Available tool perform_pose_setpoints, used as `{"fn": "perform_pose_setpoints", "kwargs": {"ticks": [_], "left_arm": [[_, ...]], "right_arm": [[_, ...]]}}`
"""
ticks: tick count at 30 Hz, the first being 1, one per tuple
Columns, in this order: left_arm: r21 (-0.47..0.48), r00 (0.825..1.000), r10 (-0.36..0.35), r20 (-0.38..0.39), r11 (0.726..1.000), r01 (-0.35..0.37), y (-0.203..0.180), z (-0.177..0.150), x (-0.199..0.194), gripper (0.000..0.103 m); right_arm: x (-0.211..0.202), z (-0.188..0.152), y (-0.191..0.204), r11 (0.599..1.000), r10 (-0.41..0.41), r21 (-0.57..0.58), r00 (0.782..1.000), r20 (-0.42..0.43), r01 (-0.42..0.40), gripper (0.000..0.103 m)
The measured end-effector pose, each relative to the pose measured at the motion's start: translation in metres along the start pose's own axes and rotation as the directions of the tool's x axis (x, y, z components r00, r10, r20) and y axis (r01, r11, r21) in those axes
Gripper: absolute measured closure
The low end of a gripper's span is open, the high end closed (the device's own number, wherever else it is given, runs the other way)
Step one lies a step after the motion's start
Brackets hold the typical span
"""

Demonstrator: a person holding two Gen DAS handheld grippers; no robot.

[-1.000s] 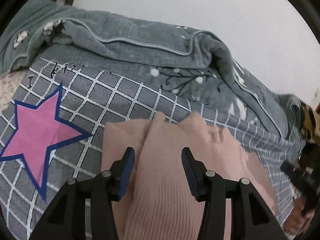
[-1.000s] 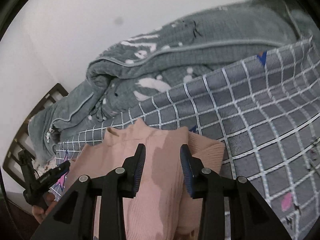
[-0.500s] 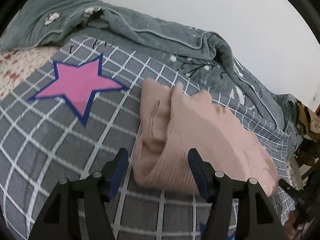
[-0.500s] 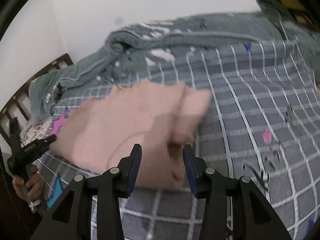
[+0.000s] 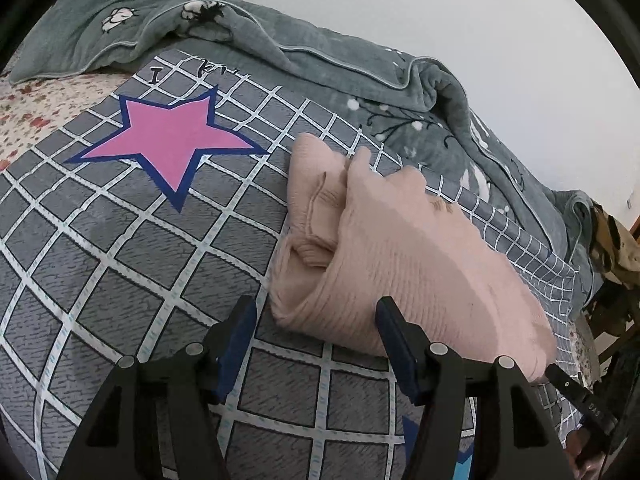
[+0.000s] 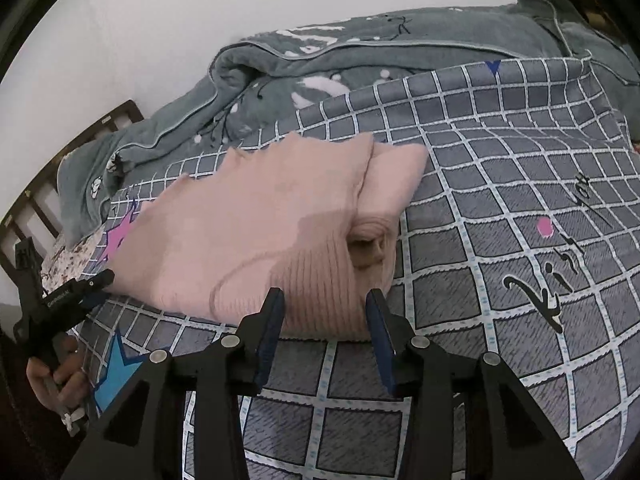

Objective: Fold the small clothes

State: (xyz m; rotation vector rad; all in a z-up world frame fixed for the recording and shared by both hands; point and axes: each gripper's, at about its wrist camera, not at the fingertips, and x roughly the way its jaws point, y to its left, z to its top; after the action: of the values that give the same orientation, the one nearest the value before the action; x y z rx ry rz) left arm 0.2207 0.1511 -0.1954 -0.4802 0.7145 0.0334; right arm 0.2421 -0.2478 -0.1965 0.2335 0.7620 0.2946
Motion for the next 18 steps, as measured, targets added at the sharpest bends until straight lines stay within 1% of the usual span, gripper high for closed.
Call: {"fn": "perform_pose_setpoints", "kwargs": {"ticks": [3, 6, 10, 18], "left_arm": [[0.012, 1.0, 0.005, -0.006, 1.0, -0.005, -0.001, -0.0009, 0.002, 0.042], [0.015, 1.0, 0.012, -0.008, 1.0, -0.011, -0.0022, -0.0016, 0.0023, 0.041], [-0.003, 1.0, -0.014, -0.018, 1.0, 0.014, 0.0002, -0.0013, 0.0049, 0.037], [-0.017, 0.999, -0.043, -0.02, 0.999, 0.042, 0.0026, 0.0008, 0.0074, 0.036]], "right_arm": [[-0.0003, 0.0011, -0.0015, 1.0, 0.012, 0.022, 1.0, -0.001, -0.012, 0.061], [-0.0004, 0.0016, -0.0018, 1.0, 0.007, 0.027, 1.0, -0.001, -0.007, 0.061], [0.0031, 0.0021, -0.0043, 0.999, 0.01, 0.044, 1.0, -0.01, -0.01, 0.061], [0.0023, 0.0021, 0.0005, 0.999, 0.001, 0.033, 1.0, -0.014, 0.0, 0.061]]}}
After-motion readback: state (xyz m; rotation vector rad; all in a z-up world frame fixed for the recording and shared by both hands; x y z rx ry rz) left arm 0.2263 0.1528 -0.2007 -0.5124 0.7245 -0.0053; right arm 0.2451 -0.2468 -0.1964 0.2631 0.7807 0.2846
